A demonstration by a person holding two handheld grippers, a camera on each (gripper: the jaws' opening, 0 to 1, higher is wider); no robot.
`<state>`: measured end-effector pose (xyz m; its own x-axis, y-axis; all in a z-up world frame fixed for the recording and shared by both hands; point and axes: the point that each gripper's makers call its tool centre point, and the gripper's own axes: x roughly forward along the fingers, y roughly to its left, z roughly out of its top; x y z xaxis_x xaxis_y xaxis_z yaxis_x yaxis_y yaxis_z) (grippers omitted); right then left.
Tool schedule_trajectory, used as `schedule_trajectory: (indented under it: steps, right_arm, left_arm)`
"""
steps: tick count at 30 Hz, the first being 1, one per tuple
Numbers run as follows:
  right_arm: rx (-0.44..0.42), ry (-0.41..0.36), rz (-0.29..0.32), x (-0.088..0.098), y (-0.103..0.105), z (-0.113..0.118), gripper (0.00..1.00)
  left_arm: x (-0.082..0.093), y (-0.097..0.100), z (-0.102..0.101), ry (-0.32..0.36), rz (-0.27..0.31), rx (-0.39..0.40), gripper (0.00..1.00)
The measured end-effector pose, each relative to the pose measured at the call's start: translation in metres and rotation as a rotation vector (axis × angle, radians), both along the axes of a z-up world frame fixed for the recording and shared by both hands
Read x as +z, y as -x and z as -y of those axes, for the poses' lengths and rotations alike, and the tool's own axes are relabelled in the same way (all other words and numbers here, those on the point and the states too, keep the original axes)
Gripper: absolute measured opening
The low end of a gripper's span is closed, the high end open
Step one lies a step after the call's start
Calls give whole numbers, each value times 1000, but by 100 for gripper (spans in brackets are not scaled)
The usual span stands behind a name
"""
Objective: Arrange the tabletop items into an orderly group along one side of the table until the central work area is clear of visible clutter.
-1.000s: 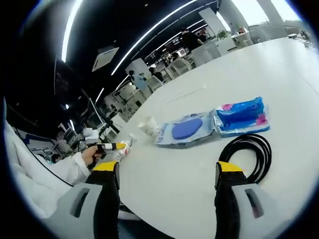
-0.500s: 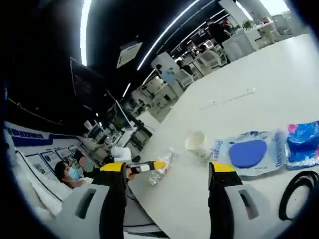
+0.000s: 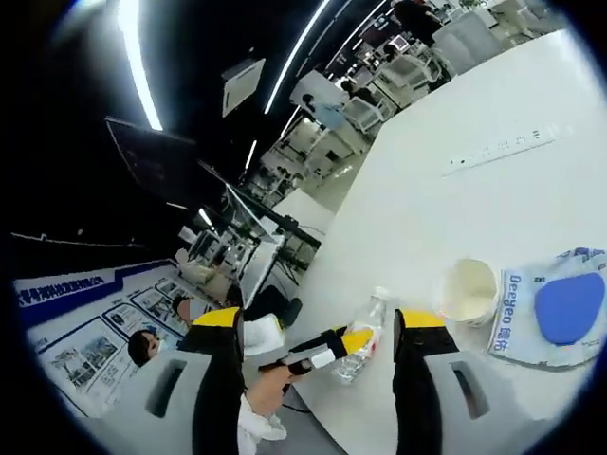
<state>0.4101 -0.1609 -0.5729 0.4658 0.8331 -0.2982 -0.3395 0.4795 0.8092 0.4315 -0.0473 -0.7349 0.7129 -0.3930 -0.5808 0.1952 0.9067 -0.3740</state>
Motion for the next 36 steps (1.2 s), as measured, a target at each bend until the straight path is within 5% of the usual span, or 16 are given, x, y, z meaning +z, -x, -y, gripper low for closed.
schedule_trajectory:
  steps: [8, 17, 25, 29, 36]
  right_arm:
    - [97, 144, -80, -57, -25, -63, 71]
    - [136, 259, -136, -113, -45, -99, 71]
    - [101, 323, -152, -135, -62, -107, 75]
    - [127, 337, -164, -144, -60, -111, 68]
    - [113, 337, -200, -156, -66, -115, 70]
  left_arm:
    - [2, 1, 1, 16, 21, 14, 35]
    - [1, 0, -1, 58, 28, 37, 36]
    - [-1, -3, -3, 103, 23, 48, 36]
    - [0, -3, 0, 85, 28, 40, 36]
    - [-1, -3, 1, 79, 33, 31, 36]
